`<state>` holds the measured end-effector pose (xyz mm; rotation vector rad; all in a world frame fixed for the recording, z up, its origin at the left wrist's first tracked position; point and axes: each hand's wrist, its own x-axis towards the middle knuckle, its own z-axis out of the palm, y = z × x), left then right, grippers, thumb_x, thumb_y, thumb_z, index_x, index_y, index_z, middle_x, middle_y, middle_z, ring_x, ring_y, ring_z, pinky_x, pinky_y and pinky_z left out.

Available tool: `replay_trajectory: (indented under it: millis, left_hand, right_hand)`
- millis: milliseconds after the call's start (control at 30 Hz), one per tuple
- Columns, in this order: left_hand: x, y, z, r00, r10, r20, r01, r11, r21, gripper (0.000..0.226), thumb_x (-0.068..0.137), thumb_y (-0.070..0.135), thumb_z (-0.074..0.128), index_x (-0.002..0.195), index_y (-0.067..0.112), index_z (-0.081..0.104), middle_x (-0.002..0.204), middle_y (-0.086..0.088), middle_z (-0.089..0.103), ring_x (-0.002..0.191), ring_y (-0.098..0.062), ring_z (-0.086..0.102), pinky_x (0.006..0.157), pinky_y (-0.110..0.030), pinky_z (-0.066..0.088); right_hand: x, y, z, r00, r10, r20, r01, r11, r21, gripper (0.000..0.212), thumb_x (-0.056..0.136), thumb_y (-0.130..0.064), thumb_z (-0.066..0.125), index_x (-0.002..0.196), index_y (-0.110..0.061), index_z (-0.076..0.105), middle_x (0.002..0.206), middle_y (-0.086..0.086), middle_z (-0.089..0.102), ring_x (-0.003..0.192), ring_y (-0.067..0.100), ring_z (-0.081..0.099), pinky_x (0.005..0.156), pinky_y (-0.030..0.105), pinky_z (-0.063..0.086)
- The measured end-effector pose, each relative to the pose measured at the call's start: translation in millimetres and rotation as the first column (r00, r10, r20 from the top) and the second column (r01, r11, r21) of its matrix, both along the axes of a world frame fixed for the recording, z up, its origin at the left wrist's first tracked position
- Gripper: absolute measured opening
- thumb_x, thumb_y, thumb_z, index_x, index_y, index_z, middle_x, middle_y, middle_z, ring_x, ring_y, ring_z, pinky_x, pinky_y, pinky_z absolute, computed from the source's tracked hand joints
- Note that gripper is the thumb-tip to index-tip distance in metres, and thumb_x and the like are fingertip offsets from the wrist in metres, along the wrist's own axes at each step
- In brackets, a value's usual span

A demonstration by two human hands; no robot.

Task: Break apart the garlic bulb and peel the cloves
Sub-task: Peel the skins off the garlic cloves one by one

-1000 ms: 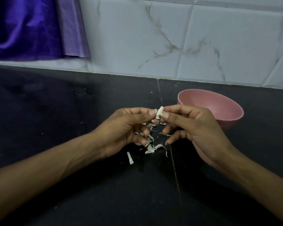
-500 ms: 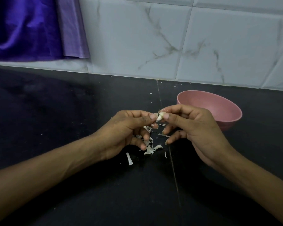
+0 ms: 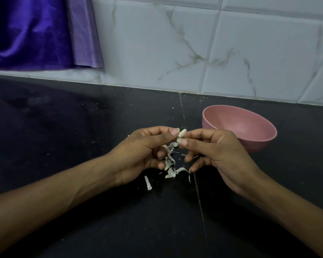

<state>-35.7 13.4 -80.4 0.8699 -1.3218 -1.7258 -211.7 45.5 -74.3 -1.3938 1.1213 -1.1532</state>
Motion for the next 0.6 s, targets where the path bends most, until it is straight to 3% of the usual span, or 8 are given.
replay_trajectory:
  millis: [167,367,600]
  left_hand:
    - [0,1,0,1.0,-0.006,0.015,0.006,1.0,0.002,0.025,0.079,0.026,0.066,0.099,0.011,0.071,0.081,0.004,0.062,0.05,-0.005,0.039,0.041,-0.019,0.041]
    - [1,-2,-1,1.0,0.011,0.01,-0.011,1.0,0.0,0.021,0.079,0.025,0.068,0.096,0.012,0.071,0.082,-0.003,0.056,0.049,-0.006,0.041,0.04,-0.02,0.041]
    - [5,-10,3,0.991,0.133,-0.001,-0.132,0.991,0.025,0.024,0.083,0.023,0.067,0.101,0.008,0.07,0.076,0.0,0.058,0.047,-0.005,0.042,0.039,-0.018,0.041]
  right_hand:
    - [0,-2,-2,1.0,-0.029,0.007,0.029,1.0,0.0,0.007,0.081,-0.01,0.072,0.087,-0.006,0.076,0.076,0.005,0.072,0.056,0.012,0.06,0.046,0.025,0.051]
    - [0,-1,0,1.0,-0.014,0.006,0.014,1.0,-0.005,0.003,0.083,-0.009,0.071,0.083,-0.007,0.073,0.073,0.002,0.069,0.055,0.012,0.058,0.045,0.024,0.049]
    - [-2,1,4,0.997,-0.02,0.07,0.021,1.0,-0.017,0.018,0.074,-0.019,0.073,0.086,-0.005,0.073,0.076,0.005,0.068,0.053,0.013,0.057,0.044,0.025,0.05]
